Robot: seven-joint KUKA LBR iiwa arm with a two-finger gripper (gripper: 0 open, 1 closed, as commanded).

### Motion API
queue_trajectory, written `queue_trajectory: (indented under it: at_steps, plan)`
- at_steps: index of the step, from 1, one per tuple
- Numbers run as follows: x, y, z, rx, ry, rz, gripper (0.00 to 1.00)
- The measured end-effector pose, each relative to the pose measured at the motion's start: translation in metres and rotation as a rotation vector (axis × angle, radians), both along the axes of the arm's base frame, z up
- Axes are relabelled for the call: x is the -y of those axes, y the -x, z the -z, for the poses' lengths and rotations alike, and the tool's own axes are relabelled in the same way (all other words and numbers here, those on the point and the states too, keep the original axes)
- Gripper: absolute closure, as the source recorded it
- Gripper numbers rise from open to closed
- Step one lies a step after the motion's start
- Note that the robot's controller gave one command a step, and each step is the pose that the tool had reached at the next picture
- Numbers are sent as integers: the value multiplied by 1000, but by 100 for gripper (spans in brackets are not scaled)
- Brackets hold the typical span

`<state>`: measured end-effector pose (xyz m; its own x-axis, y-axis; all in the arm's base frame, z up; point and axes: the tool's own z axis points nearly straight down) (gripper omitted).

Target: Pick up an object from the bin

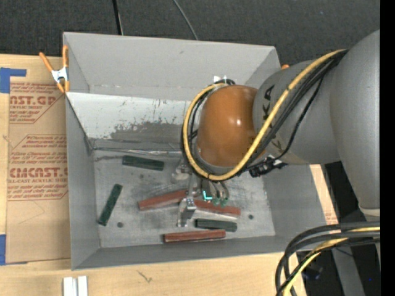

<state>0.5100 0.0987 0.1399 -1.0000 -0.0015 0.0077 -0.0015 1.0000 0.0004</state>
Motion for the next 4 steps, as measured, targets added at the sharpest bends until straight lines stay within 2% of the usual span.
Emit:
queue_trajectory:
  at_steps: [1,2,3,4]
  plan:
    - [0,-2,-3,7,-1,1,0]
    - [4,-13,65,13,-4,58,100]
    - [4,-13,65,13,-5,58,100]
    - [0,-18,-98,14,0,-14,100]
